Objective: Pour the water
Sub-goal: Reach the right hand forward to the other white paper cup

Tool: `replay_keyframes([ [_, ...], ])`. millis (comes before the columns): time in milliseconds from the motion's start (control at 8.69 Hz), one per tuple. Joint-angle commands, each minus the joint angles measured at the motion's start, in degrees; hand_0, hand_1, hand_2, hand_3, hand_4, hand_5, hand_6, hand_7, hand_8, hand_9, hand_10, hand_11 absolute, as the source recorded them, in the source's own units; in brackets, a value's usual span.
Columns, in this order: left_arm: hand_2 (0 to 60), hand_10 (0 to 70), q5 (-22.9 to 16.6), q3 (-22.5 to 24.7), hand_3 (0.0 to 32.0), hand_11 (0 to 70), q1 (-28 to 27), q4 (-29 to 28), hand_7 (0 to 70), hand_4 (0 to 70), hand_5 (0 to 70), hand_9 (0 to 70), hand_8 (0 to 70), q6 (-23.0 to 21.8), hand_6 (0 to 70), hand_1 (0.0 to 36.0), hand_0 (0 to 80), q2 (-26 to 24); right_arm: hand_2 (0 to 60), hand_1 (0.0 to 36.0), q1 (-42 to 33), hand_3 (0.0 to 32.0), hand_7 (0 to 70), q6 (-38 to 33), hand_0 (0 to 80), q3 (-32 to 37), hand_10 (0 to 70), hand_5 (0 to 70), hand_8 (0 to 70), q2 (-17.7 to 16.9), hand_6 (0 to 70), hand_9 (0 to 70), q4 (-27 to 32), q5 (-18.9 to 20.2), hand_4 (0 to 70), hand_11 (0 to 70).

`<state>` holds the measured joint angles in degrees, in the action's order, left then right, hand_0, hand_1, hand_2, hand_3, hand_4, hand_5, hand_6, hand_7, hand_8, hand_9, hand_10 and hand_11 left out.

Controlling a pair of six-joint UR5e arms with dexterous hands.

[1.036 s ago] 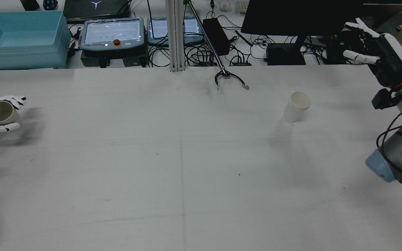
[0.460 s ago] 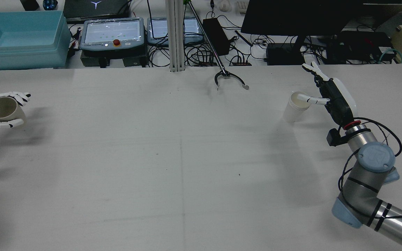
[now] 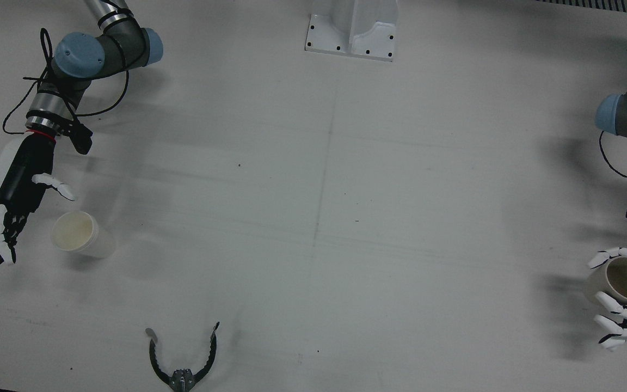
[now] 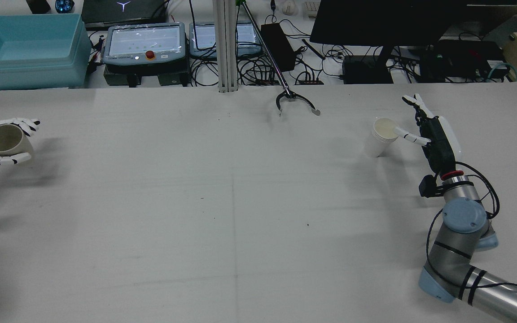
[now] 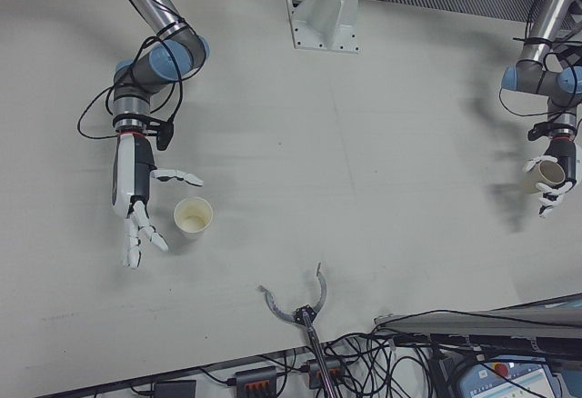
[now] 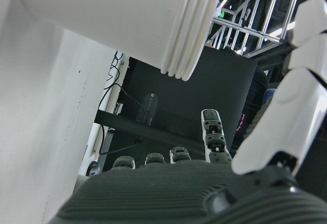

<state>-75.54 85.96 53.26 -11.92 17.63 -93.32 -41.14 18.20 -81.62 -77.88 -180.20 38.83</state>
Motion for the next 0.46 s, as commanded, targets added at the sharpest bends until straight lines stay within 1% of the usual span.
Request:
replay_keyframes([
  [0, 30.6, 5.6, 0.04, 0.52, 0.0, 10.0, 0.09, 0.14, 45.4, 52.3, 45.1, 19.7, 10.5, -0.05, 17.3, 29.2, 63.1, 0.15, 17.9, 12.5, 2.81, 3.8, 7.2, -5.46, 42.4, 6.48, 0.0, 13.3, 0.0, 4.14, 1.3, 0.0, -0.49, -6.93, 2.7, 0.0],
  [115, 28.9, 5.6, 0.04, 0.52, 0.0, 10.1, 0.09, 0.14, 45.4, 52.6, 45.3, 20.0, 10.8, -0.05, 17.4, 29.8, 65.2, 0.24, 18.2, 12.5, 3.77, 3.6, 7.0, -5.28, 42.5, 6.47, 0.0, 12.6, 0.0, 3.97, 1.4, 0.0, -0.50, -6.84, 3.1, 0.0],
  [345, 31.0, 5.7, 0.04, 0.44, 0.0, 10.3, 0.00, 0.14, 45.1, 52.3, 45.2, 20.3, 10.9, -0.05, 17.4, 29.9, 63.8, 0.24, 19.3, 13.1, 5.44, 3.6, 6.7, -4.58, 43.1, 6.74, 0.0, 12.0, 0.0, 4.49, 1.3, 0.0, -0.59, -6.49, 3.0, 0.0],
])
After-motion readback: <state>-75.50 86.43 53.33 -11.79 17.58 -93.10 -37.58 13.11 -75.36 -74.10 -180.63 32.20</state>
